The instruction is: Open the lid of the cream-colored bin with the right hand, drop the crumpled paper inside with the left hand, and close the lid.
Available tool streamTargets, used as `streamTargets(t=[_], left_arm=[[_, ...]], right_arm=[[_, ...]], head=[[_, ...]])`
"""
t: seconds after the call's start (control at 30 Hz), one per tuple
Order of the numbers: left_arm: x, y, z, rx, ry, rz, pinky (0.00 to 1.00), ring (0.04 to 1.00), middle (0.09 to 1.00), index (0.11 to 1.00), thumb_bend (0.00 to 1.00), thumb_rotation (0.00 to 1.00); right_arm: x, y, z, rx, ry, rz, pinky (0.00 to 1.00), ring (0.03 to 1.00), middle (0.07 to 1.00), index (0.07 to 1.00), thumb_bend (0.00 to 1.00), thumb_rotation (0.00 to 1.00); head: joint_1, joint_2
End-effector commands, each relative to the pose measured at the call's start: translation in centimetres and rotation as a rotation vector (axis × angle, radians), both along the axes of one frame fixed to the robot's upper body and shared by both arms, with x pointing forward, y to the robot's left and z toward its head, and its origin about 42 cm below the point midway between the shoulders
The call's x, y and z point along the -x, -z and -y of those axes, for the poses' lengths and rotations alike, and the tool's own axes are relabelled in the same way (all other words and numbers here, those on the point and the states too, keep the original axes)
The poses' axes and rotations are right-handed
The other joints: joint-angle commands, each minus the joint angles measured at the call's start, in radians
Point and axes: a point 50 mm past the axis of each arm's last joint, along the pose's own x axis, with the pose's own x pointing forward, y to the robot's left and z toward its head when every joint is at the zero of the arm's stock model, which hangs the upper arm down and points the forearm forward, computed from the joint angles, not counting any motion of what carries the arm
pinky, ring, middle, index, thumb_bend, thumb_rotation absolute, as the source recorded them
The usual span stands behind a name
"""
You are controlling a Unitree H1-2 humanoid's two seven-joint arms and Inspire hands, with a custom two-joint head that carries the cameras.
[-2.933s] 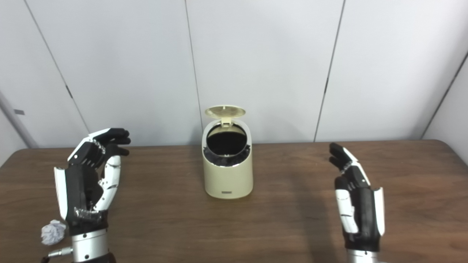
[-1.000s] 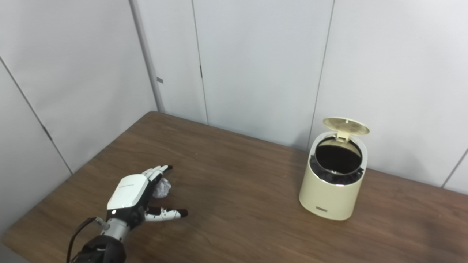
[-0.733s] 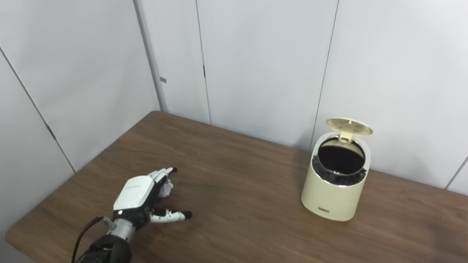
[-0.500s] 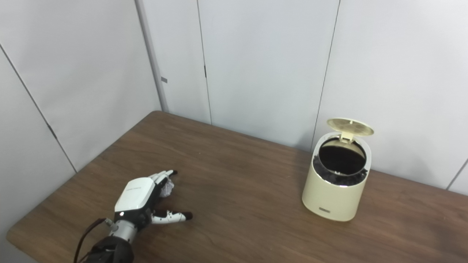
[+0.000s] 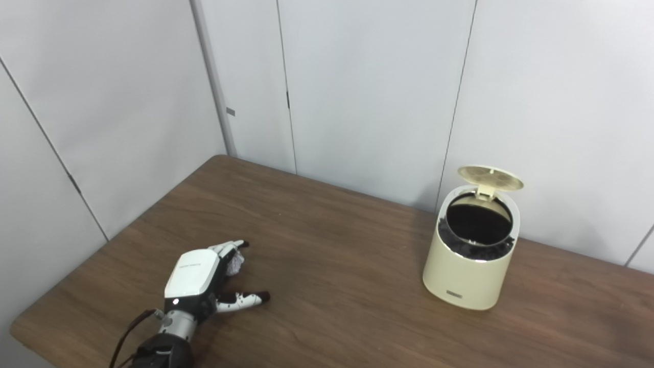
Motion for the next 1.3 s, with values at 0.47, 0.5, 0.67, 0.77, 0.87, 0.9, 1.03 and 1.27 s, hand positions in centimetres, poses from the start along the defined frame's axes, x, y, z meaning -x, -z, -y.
streamTargets(t=[0.47,0.5,0.67,0.77,0.87,0.9,1.03,1.27], left_arm=[[-1.2,2.6,0.8,-0.066,0.031,0.028,0.57,0.652,0.690,0.688,0.65,0.29],[-1.3,2.8,0.7,-0.073,0.021,0.039,0.53,0.612,0.651,0.650,0.65,0.25],[-1.8,3.5,0.7,-0.068,0.000,0.063,0.32,0.375,0.432,0.492,0.65,0.15],[-1.8,3.6,0.9,-0.105,0.000,0.067,0.17,0.221,0.297,0.364,0.65,0.15],[-1.7,3.8,1.0,-0.122,-0.003,0.065,0.10,0.144,0.215,0.268,0.68,0.19],[-1.7,3.8,1.0,-0.122,-0.003,0.066,0.09,0.135,0.205,0.257,0.69,0.18],[-1.6,3.6,1.4,-0.112,0.009,0.072,0.10,0.146,0.209,0.266,0.70,0.19],[-1.5,3.2,1.5,-0.107,0.044,0.090,0.11,0.159,0.224,0.293,0.70,0.20]], right_arm=[[0.6,-2.1,0.1,0.011,-0.013,0.065,0.52,0.714,0.752,0.714,0.06,0.47],[0.6,-2.1,0.1,0.010,-0.012,0.064,0.52,0.711,0.749,0.713,0.06,0.47],[0.7,-2.3,0.1,0.005,-0.010,0.069,0.50,0.696,0.735,0.707,0.06,0.46],[0.8,-2.4,0.1,0.005,-0.013,0.081,0.49,0.685,0.725,0.702,0.06,0.44],[0.9,-2.5,0.1,-0.013,-0.013,0.075,0.49,0.672,0.709,0.690,0.06,0.41],[0.9,-2.5,0.1,-0.010,-0.016,0.075,0.49,0.673,0.709,0.691,0.06,0.41],[0.9,-2.6,0.2,-0.007,-0.018,0.076,0.48,0.666,0.702,0.684,0.06,0.41],[0.9,-2.7,0.3,-0.001,-0.023,0.083,0.49,0.672,0.714,0.695,0.05,0.42]], head=[[-0.013,0.003],[-0.014,0.003],[-0.018,0.004],[-0.020,0.006],[-0.020,0.006],[-0.020,0.008],[-0.020,0.008],[-0.026,0.009]])
